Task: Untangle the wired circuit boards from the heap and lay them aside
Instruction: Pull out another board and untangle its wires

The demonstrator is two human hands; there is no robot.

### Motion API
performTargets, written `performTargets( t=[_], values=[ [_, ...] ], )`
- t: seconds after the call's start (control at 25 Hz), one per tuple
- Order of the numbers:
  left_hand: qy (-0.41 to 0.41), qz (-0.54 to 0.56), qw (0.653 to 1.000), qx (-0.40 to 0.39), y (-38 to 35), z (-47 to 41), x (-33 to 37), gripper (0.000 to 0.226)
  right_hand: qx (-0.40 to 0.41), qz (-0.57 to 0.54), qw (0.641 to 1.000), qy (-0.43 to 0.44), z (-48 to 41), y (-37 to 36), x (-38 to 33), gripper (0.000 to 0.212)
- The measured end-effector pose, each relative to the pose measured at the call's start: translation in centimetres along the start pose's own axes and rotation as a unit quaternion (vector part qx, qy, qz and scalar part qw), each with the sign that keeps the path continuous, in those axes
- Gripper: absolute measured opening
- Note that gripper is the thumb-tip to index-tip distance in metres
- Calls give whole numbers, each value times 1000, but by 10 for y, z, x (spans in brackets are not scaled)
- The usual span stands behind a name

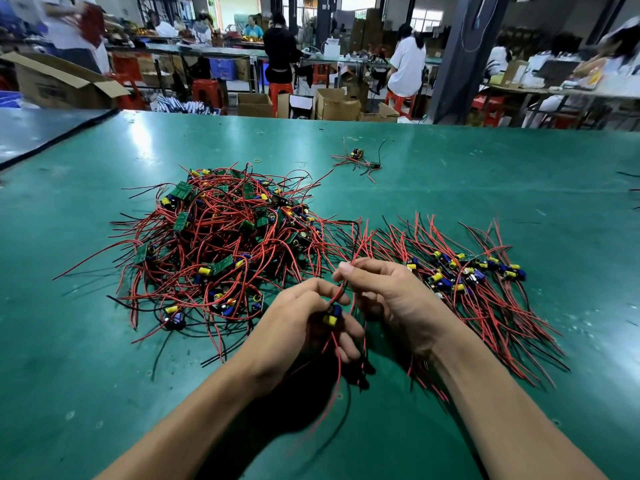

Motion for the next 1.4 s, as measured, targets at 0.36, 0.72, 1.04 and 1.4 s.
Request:
performTargets(
  t=[0.36, 0.72, 1.04, 1.4],
  values=[
    [-13, -5, 998, 55, 13, -1, -3, 13, 28, 16, 997, 64, -1, -7, 1, 18],
    [36, 66, 996, 41, 4, 1, -12, 9, 75, 46, 991, 101, -1, 6, -7, 29],
    [57, 46, 997, 3, -5, 1, -11, 12, 302, 160, 911, 232, 17, 50, -35, 36],
    [33, -37, 999, 20, 4, -1, -11, 10, 58, -276, 959, -30, -11, 19, 7, 49]
  ],
)
Point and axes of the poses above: each hand's wrist, its own z-axis away from the middle knuckle, its own y-axis out of the back of the hand, x = y × z, the point moved 9 cm from there along -z, towards the middle knuckle, and after that the axes turned 9 degrees about -y, right-handed, at the moved point
